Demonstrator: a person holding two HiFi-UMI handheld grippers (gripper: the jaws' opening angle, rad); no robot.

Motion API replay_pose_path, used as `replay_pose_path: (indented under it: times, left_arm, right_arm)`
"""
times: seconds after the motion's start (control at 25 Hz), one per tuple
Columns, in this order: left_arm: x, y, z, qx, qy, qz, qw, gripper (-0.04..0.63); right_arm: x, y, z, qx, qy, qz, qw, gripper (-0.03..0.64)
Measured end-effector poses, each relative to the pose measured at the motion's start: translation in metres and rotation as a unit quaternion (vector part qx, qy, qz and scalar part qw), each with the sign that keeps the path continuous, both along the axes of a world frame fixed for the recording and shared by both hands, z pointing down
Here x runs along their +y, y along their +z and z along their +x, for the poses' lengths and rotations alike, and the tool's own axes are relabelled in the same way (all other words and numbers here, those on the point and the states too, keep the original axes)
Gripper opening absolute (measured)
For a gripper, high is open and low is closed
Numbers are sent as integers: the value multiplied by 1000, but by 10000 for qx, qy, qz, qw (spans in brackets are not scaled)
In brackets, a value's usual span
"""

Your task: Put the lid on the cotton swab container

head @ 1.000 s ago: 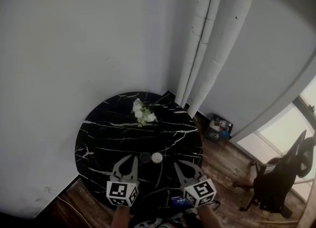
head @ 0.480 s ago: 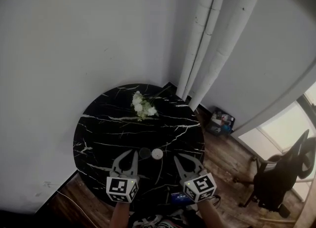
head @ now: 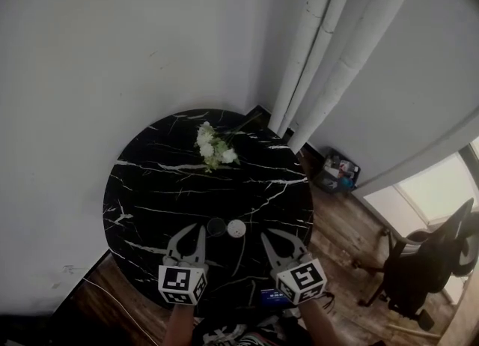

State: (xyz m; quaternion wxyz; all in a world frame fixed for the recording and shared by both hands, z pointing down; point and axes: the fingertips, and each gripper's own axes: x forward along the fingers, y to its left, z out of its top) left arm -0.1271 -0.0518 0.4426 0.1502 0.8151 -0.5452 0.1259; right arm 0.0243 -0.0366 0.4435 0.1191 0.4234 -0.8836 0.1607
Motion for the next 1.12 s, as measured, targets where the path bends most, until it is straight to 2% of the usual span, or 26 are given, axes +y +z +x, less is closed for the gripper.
replay_pose_path:
  times: [0.2, 0.52, 1.12]
  left_arm:
    - [-2, 23, -1, -45, 10, -215, 9998, 14]
    - [-8, 45, 3, 74, -37, -436, 9990, 14]
    - [-10, 91, -14, 151, -355, -942, 9948, 14]
  right_arm:
    - [-5, 18, -7, 56, -134, -170, 9998, 18]
    - [-13, 46, -12, 236, -302, -396, 9985, 18]
    - [-14, 81, -25, 448, -729, -710, 9938, 18]
